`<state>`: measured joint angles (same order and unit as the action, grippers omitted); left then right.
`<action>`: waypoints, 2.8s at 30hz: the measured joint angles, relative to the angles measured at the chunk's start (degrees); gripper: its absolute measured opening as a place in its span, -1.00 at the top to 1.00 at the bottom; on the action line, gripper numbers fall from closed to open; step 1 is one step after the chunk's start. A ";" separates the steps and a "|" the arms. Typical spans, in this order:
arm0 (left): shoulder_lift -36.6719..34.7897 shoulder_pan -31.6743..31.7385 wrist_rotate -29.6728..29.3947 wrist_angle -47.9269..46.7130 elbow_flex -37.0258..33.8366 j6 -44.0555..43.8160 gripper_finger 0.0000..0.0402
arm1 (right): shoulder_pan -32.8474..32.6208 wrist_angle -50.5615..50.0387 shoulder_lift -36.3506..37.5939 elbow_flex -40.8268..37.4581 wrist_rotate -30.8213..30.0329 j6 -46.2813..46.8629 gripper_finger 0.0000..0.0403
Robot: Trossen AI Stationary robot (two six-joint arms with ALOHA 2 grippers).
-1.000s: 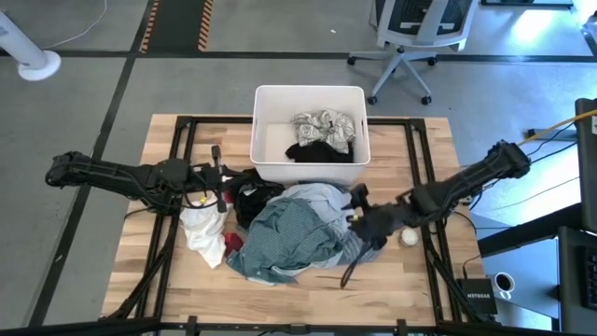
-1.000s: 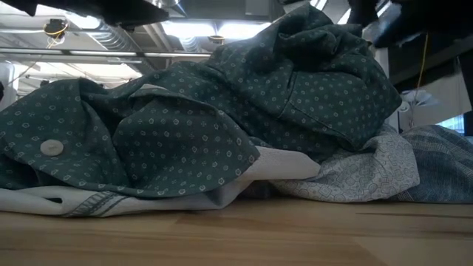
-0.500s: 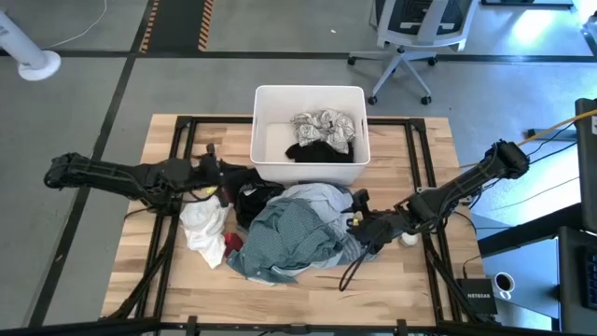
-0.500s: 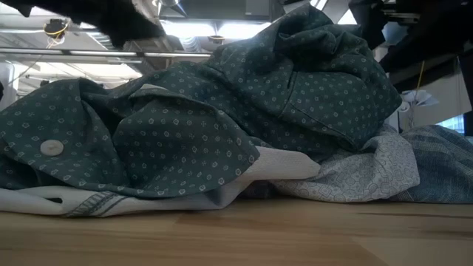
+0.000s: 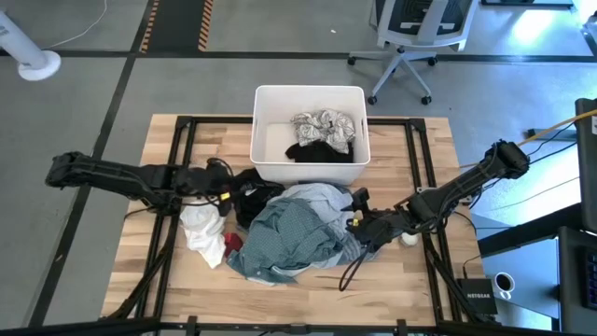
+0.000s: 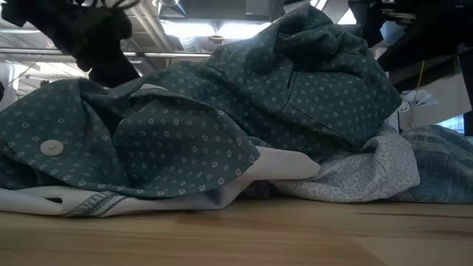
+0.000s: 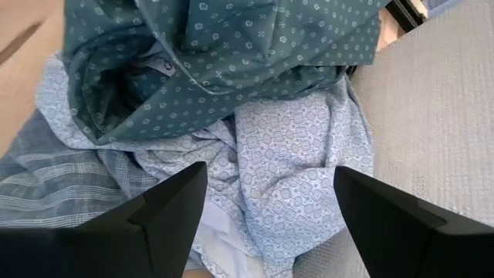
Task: Sort clothes
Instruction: Put the black boxer into the white bin
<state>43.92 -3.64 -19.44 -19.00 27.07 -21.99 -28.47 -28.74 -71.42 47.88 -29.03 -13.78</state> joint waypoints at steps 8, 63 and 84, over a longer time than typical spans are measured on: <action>5.39 0.00 -2.16 0.37 -2.04 0.90 -0.16 | 0.02 -0.14 0.00 0.02 -0.82 -0.15 -0.49; 2.61 -18.74 -15.99 12.24 17.07 45.73 0.99 | 2.08 31.83 -1.62 5.49 -4.38 -24.69 -0.49; 10.40 -17.16 0.54 28.76 17.07 55.70 0.98 | 17.15 66.13 -26.21 12.18 24.74 -22.46 -0.49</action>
<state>54.31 -20.80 -18.90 9.76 44.14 33.71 -11.32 37.39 -97.63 60.06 -4.29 -36.24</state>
